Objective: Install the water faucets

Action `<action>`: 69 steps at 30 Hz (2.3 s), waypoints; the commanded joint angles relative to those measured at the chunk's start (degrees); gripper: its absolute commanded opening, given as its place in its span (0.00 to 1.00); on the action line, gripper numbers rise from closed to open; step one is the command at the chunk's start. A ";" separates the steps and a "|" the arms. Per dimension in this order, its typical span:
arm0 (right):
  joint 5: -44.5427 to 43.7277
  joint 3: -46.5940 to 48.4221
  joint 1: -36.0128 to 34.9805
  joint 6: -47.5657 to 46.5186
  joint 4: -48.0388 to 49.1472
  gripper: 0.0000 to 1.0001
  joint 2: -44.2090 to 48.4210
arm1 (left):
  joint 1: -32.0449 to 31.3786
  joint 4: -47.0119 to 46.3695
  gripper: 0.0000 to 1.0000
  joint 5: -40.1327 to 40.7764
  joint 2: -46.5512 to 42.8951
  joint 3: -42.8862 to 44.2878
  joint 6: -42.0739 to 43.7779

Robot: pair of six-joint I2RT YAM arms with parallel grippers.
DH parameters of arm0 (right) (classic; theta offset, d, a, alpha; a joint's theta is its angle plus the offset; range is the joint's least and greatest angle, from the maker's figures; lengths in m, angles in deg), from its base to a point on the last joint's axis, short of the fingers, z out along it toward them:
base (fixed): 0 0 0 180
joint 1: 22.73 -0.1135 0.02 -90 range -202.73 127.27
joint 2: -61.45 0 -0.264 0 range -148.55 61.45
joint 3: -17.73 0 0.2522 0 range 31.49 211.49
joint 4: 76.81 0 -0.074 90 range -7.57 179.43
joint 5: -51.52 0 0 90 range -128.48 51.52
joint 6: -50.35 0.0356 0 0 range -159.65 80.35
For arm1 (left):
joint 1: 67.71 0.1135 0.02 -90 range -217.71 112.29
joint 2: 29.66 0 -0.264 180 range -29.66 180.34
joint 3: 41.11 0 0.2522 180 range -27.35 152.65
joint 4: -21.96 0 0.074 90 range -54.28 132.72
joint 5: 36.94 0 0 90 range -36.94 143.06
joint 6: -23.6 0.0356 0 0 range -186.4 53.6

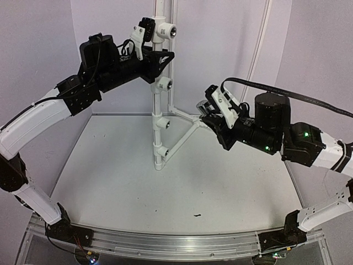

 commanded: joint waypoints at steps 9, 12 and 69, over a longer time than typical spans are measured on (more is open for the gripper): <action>17.09 6.28 -0.04 -24.18 15.17 0.00 6.44 | -8.27 2.57 0.00 11.95 -0.77 0.99 5.47; 20.18 7.07 -0.09 -27.92 16.37 0.00 7.19 | -10.37 3.20 0.00 14.10 0.12 1.10 3.71; 33.57 -2.05 -0.05 -63.61 24.64 0.00 17.27 | -17.82 5.85 0.00 11.93 7.04 -12.31 -14.02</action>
